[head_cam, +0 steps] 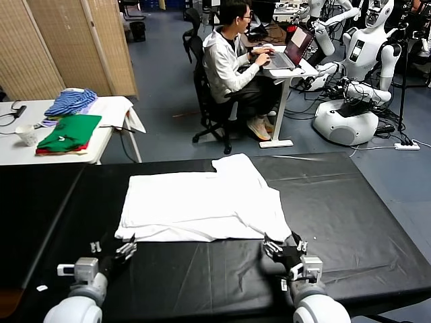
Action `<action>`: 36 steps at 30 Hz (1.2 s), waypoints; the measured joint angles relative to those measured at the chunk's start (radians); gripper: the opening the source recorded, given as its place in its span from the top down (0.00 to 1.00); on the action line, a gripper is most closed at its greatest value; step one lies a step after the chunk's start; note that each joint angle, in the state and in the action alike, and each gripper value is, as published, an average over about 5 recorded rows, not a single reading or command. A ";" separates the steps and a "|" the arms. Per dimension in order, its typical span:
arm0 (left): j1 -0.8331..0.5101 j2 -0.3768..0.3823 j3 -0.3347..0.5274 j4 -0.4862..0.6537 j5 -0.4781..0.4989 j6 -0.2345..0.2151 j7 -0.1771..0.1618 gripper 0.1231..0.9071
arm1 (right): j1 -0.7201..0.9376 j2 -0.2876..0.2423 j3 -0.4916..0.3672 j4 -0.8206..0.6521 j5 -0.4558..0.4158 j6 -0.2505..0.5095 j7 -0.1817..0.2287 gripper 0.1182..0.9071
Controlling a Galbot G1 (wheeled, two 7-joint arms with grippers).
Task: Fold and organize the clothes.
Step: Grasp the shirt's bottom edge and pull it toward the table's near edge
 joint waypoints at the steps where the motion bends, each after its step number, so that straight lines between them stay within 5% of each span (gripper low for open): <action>1: 0.003 0.005 -0.002 -0.004 0.000 0.008 0.001 0.00 | 0.000 0.000 0.000 0.001 0.000 -0.001 0.001 0.06; 6: 0.025 0.029 -0.018 -0.026 0.002 0.036 0.010 0.08 | -0.004 0.000 0.001 0.005 0.001 -0.003 0.004 0.14; 9: 0.041 0.041 -0.028 -0.042 0.007 0.049 0.025 0.20 | -0.004 0.000 0.002 0.004 0.001 -0.003 0.005 0.27; 15: 0.082 0.061 -0.041 -0.081 0.009 0.054 0.056 0.58 | 0.000 0.001 0.003 -0.004 0.004 -0.007 0.005 0.68; 19: 0.112 0.064 -0.044 -0.117 0.026 0.053 0.073 0.84 | -0.004 0.001 0.005 -0.007 0.008 -0.012 0.006 0.83; 26: 0.167 0.058 -0.044 -0.169 0.082 0.053 0.093 0.91 | -0.022 0.000 0.010 0.016 0.019 -0.032 0.010 0.96; 36: 0.257 0.058 -0.055 -0.225 0.231 0.052 0.173 0.94 | -0.088 0.003 0.036 0.095 0.086 -0.113 0.050 0.97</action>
